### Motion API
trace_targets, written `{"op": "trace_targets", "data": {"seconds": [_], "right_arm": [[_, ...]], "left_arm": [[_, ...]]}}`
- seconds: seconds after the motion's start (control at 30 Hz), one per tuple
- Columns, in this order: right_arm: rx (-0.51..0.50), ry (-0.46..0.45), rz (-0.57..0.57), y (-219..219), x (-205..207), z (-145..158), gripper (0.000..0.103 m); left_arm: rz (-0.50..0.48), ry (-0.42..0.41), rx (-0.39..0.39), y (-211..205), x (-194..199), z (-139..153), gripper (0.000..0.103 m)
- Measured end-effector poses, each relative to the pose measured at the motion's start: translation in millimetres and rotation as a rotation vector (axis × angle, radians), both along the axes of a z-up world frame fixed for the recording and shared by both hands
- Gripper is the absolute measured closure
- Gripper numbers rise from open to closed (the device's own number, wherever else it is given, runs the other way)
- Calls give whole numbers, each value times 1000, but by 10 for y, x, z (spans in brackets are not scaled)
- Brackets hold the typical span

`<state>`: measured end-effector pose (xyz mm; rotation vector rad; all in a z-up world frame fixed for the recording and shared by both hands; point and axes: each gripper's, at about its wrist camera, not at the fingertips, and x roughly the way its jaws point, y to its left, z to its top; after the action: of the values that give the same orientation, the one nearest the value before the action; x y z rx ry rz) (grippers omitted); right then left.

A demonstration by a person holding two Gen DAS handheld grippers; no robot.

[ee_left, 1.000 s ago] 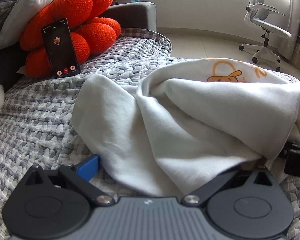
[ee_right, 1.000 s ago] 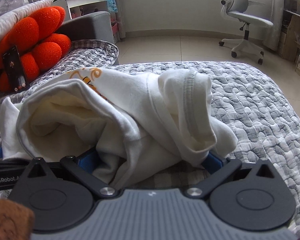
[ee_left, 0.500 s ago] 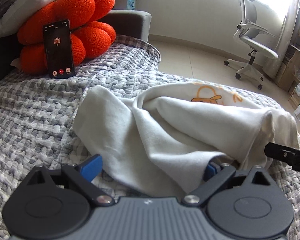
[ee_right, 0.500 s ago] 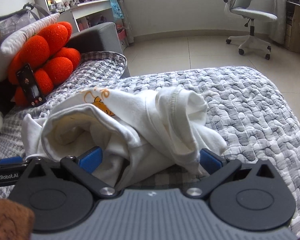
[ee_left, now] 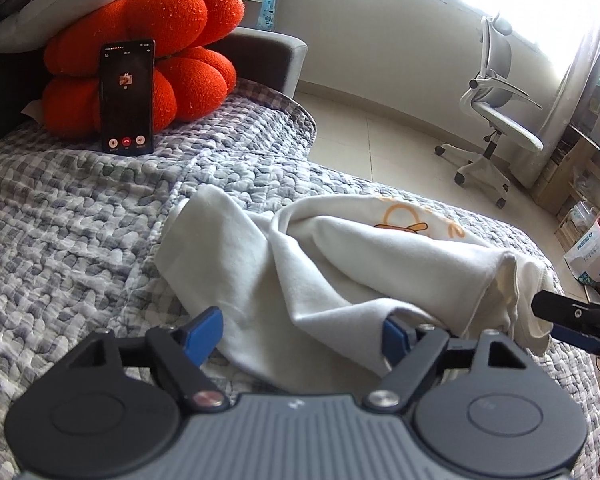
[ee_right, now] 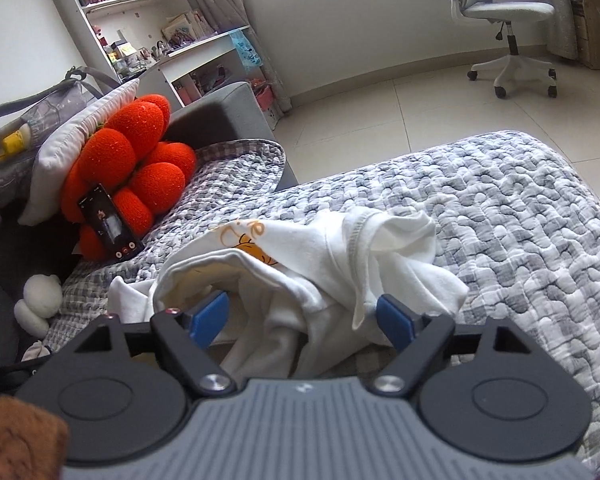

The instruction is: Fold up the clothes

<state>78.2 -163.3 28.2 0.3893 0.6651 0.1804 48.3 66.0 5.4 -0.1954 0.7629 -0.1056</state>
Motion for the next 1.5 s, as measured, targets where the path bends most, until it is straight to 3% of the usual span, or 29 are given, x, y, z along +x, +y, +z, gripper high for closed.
{"op": "trace_targets", "data": {"seconds": [0.1, 0.2, 0.43, 0.8, 1.07, 1.23, 1.37, 1.5], "right_arm": [[6, 2, 17, 56, 7, -2, 21], [5, 6, 37, 150, 30, -7, 26], [38, -9, 33, 199, 21, 37, 27], [35, 0, -155, -235, 110, -18, 27], [104, 50, -199, -423, 154, -105, 27], [101, 59, -209, -456, 136, -127, 27], [87, 67, -200, -512, 85, -145, 27], [73, 75, -192, -568, 33, -164, 27]], "left_arm": [[-30, 21, -20, -18, -7, -5, 49], [-46, 20, -20, -52, -32, 0, 54], [-67, 4, -46, -49, -116, 73, 54], [-25, -15, -78, 49, -117, 120, 50], [13, -71, -132, 226, -93, 189, 41], [48, -90, -82, 245, 129, 111, 40], [-10, -42, -64, 103, 352, 70, 35], [-92, 2, 20, -169, 612, 116, 28]]}}
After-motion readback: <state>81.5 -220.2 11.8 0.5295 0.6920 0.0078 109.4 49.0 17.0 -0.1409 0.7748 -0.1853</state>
